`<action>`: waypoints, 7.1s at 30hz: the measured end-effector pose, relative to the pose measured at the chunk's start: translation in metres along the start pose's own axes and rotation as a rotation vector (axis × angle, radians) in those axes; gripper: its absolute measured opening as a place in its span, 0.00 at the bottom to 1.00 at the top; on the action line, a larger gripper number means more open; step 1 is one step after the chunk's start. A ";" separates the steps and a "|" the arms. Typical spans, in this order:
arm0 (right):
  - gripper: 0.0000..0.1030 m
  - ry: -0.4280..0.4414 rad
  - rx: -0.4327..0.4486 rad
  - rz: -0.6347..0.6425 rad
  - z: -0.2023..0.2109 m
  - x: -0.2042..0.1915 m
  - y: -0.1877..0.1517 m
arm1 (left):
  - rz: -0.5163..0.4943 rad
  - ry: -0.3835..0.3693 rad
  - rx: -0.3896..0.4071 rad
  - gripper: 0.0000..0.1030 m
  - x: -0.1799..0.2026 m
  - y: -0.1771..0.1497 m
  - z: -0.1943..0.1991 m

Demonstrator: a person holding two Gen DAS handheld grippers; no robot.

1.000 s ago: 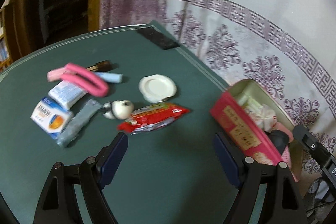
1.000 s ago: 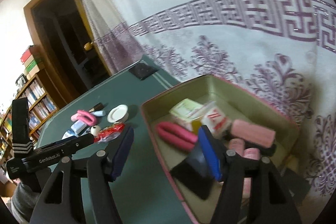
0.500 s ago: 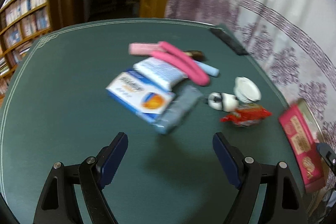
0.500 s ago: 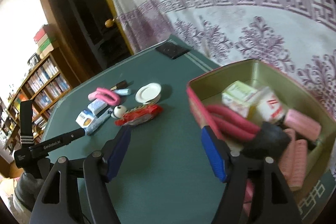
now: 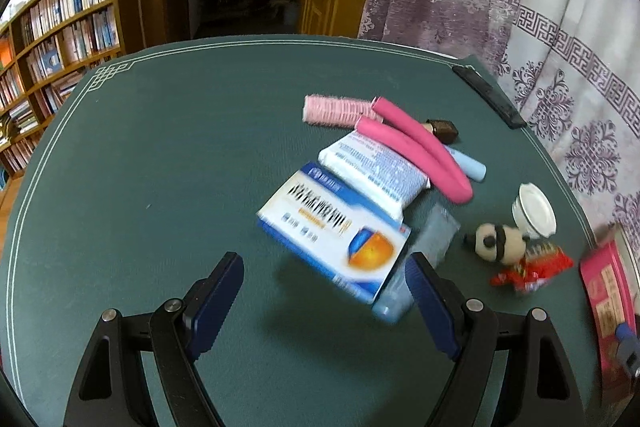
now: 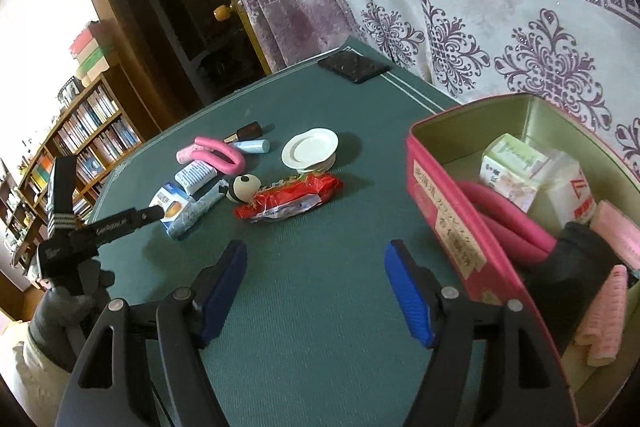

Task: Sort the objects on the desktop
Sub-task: 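Grasp the white-and-blue medicine box with the left tool, then grasp the red snack bag with the right tool while the left tool holds the box, then carry the medicine box and snack bag into the pink tin and release both, then grasp the blue-capped tube with the left tool while the right tool grasps the panda figure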

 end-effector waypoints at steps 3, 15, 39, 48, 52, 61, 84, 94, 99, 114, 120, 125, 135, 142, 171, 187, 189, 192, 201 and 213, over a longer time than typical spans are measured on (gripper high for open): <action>0.73 -0.002 -0.009 -0.003 -0.006 0.001 0.000 | 0.000 0.024 0.014 0.82 0.012 0.009 -0.006; 0.73 0.004 -0.020 -0.026 -0.015 0.011 -0.001 | 0.029 0.179 -0.022 0.84 0.017 0.022 -0.041; 0.73 0.013 -0.045 0.034 -0.023 -0.017 -0.007 | -0.117 0.143 0.015 0.85 -0.041 0.018 -0.013; 0.73 0.018 -0.081 0.049 -0.035 -0.023 -0.007 | -0.213 0.166 -0.027 0.85 -0.038 0.035 -0.033; 0.73 0.020 -0.086 0.065 -0.040 -0.029 0.000 | -0.176 0.091 -0.023 0.54 -0.035 0.027 -0.030; 0.78 -0.010 -0.100 0.108 -0.064 -0.033 0.025 | -0.151 0.027 0.008 0.54 -0.024 0.004 -0.008; 0.72 -0.141 -0.153 0.220 -0.132 -0.045 0.053 | -0.130 -0.035 0.011 0.54 -0.006 -0.003 -0.007; 0.43 -0.107 -0.148 0.194 -0.109 -0.035 0.039 | -0.141 -0.050 0.025 0.54 0.002 -0.006 0.004; 0.43 -0.058 -0.126 0.163 -0.084 -0.034 0.027 | -0.160 -0.065 0.034 0.54 0.014 -0.011 0.014; 0.43 -0.027 0.022 0.113 0.008 -0.010 0.016 | -0.280 -0.124 0.065 0.54 0.081 -0.029 0.052; 0.43 -0.060 0.090 0.047 0.049 0.028 0.010 | -0.358 -0.168 0.064 0.54 0.129 -0.042 0.064; 0.43 -0.122 0.136 -0.013 0.078 0.067 0.004 | -0.437 -0.200 0.078 0.54 0.173 -0.051 0.077; 0.43 -0.240 0.185 -0.087 0.114 0.124 -0.011 | -0.604 -0.281 0.094 0.54 0.267 -0.065 0.093; 0.43 -0.251 0.190 -0.117 0.120 0.142 -0.019 | -0.700 -0.335 0.094 0.54 0.325 -0.077 0.098; 0.68 -0.267 0.243 -0.160 0.126 0.143 -0.019 | -0.551 -0.342 0.074 0.82 0.301 -0.051 0.071; 0.70 -0.137 0.198 -0.005 0.095 0.056 -0.010 | -0.356 -0.207 0.048 0.82 0.173 -0.040 0.054; 0.71 -0.121 0.185 0.013 0.088 0.046 -0.010 | -0.326 -0.177 0.042 0.82 0.149 -0.039 0.052; 0.72 -0.094 0.161 0.044 0.078 0.029 -0.011 | -0.279 -0.132 0.031 0.82 0.115 -0.036 0.047; 0.72 -0.047 0.080 0.113 0.044 -0.009 -0.012 | -0.215 -0.071 0.010 0.82 0.063 -0.033 0.031; 0.72 -0.017 0.000 0.133 0.007 -0.028 -0.011 | -0.202 -0.049 -0.030 0.82 0.047 -0.025 0.006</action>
Point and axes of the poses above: each gripper's, at about its wrist camera, not at the fingertips, and z roughly against the way its jaws point, x to its right, y to its top, the point moved 6 cm from there along -z, roughly the way its jaws point, and after that the axes turned 10 degrees about -x, right-handed, at the moved point
